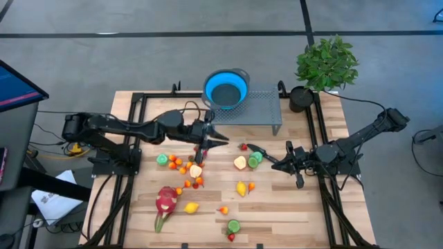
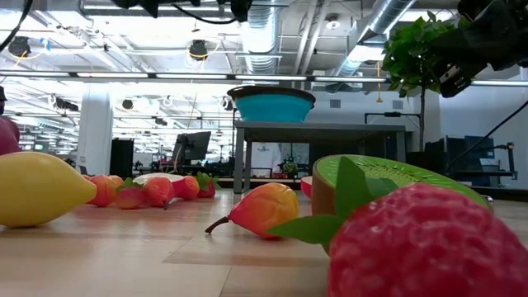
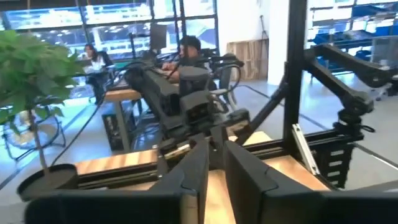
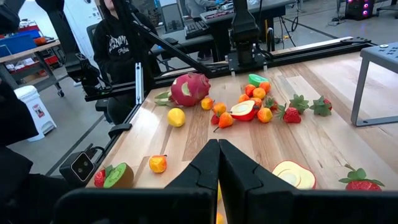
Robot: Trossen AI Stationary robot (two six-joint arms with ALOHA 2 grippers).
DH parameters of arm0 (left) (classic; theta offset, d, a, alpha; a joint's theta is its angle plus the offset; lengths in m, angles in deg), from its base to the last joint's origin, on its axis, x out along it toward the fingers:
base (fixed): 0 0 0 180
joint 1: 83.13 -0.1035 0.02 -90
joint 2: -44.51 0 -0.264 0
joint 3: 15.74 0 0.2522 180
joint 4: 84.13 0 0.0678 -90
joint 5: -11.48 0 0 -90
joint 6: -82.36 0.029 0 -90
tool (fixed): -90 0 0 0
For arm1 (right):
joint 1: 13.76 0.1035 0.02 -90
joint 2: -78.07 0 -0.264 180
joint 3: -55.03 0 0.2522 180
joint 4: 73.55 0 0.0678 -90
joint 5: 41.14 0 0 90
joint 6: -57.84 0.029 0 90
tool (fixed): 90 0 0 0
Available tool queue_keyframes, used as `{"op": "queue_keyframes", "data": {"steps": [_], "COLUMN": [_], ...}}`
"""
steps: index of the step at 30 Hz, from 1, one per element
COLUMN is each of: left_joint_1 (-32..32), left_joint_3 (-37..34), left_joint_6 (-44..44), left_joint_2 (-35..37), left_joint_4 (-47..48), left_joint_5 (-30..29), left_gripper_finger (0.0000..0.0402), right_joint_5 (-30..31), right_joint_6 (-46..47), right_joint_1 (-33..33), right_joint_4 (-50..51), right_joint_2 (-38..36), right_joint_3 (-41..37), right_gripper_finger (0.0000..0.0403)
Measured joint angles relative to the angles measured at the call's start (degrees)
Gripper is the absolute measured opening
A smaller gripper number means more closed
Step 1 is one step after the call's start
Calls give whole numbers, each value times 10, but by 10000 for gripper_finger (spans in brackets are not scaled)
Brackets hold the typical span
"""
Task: Pick & Place Fruit
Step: Put the top kiwi into the strainer bowl
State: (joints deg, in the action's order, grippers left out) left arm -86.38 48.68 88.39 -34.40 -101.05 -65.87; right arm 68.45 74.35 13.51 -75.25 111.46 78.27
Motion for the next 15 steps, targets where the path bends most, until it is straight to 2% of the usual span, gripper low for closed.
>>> {"op": "queue_keyframes", "data": {"steps": [7, 15], "left_joint_1": [1, 1], "left_joint_3": [-40, -145], "left_joint_6": [14, 45], "left_joint_2": [25, 126], "left_joint_4": [-8, -82], "left_joint_5": [0, -4], "left_gripper_finger": [4, 3], "right_joint_5": [0, 13], "right_joint_6": [0, 1], "right_joint_1": [0, 0], "right_joint_4": [-4, -7], "right_joint_2": [0, 0], "right_joint_3": [0, 0], "right_gripper_finger": [0, 0]}}
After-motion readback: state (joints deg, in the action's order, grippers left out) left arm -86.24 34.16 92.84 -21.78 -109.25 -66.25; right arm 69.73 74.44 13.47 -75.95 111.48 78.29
